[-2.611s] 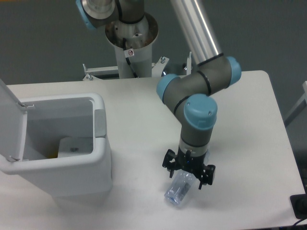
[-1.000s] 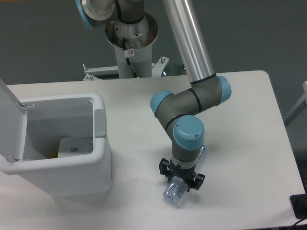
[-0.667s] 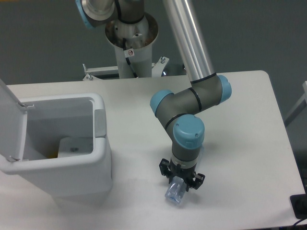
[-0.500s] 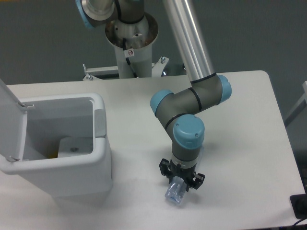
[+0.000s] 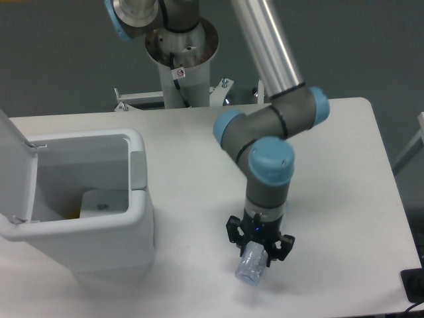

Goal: Place the trash in the trash can
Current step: 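Lift the bottle and carry it over the trash can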

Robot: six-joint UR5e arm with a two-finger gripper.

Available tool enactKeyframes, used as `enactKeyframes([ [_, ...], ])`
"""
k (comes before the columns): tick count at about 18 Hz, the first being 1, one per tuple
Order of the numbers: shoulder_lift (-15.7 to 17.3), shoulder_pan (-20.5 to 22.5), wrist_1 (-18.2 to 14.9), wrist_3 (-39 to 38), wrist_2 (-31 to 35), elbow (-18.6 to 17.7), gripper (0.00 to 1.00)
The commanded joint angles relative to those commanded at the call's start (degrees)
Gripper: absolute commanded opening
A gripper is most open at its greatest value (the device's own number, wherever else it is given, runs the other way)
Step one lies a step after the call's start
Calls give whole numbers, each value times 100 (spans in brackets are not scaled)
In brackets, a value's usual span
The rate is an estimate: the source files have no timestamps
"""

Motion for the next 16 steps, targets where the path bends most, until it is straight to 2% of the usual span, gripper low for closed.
enactKeyframes([
  [3,211,-53,19,-1109,-351,606,63],
  [4,394,-88,19,-1459,-457,773,63],
  [9,993,-342,19,-1981,-633,915,63],
  [12,1169,-465,19,-2104,-677,1003,63],
  [16,1407,-992,19,-2280,-677,898,63],
])
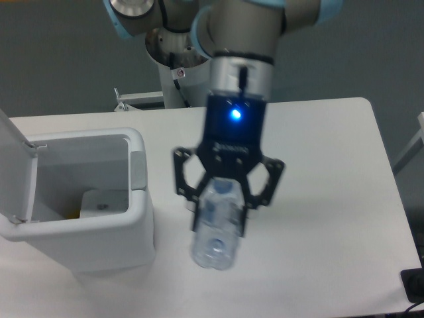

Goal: Place the trash in the trash can
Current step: 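Lift the bottle and carry it over the trash can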

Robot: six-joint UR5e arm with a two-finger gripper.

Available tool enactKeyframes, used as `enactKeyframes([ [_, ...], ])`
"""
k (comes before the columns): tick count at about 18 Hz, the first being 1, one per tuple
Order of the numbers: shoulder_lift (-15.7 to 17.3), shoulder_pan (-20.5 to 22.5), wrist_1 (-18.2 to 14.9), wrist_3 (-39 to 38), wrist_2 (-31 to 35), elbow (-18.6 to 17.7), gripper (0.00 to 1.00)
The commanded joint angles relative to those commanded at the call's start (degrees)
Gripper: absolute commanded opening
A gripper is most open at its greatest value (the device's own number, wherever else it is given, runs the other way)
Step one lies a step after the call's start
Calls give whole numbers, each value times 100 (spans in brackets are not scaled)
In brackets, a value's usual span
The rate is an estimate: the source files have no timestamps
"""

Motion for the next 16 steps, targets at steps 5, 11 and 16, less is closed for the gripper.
enactKeyframes([
  [5,97,-607,-9,-386,26,-175,63],
  [11,229,-1029,-9,-439,0,-764,63],
  [16,255,-1276,-9,-396,18,-1099,74],
])
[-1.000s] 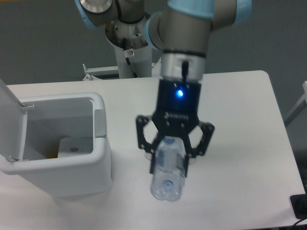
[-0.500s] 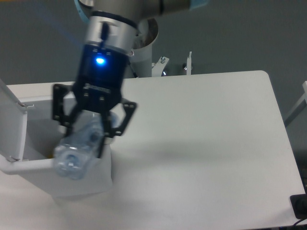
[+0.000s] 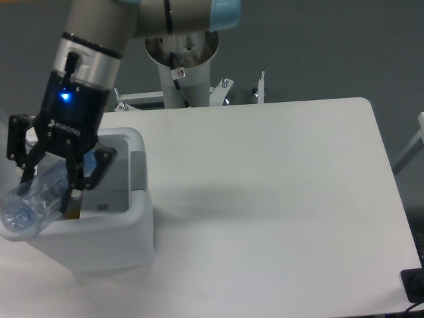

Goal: Place the trash in the trash can
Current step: 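Open the gripper to drop the bottle in and raise it away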

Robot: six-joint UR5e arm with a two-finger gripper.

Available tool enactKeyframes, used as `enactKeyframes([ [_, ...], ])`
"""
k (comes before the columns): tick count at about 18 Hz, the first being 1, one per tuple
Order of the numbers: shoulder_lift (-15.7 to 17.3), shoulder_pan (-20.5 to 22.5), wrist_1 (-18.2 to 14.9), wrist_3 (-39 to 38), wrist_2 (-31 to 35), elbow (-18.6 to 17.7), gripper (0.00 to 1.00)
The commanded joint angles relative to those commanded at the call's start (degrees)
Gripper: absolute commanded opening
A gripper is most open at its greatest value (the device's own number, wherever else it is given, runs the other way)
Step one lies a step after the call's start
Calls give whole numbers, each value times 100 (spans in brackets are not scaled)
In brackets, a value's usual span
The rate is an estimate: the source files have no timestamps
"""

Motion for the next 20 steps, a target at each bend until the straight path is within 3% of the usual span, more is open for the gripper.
enactKeyframes([
  [1,9,0,0,35,9,9,92],
  [2,35,0,0,27,9,9,100],
  [7,158,96,0,35,9,35,100],
  [10,333,745,0,-9,18,79,100],
  [16,264,2108,-61,88,157,228,100],
  [18,246,2407,-97,350,368,202,100],
  [20,246,2513,-341,1138,553,176,100],
])
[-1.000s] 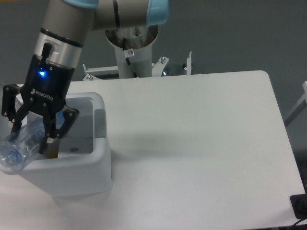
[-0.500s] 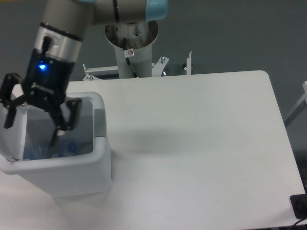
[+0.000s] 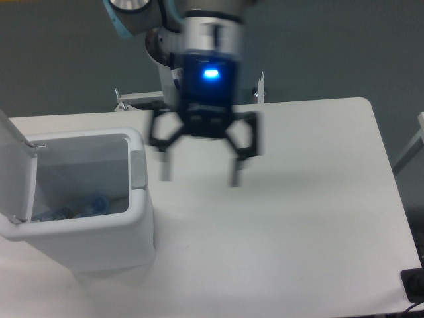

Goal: Place the trash in the trash can
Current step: 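Open the gripper to drop the bottle in and raise it away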

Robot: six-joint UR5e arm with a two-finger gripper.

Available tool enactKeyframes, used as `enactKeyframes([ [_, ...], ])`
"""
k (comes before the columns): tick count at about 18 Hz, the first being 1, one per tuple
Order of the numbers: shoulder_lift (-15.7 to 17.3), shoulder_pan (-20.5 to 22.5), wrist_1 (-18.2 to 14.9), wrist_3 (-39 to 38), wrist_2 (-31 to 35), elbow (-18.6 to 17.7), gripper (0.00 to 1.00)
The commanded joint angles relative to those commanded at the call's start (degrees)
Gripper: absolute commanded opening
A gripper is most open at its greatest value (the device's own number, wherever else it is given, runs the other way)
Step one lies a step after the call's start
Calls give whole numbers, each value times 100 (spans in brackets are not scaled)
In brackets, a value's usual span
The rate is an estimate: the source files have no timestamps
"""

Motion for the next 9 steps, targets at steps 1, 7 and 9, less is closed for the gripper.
enactKeyframes([
  [1,0,70,-341,718,279,0,100],
  [7,35,62,-915,2253,1706,-123,100],
  [9,53,71,-916,2316,1732,-114,100],
])
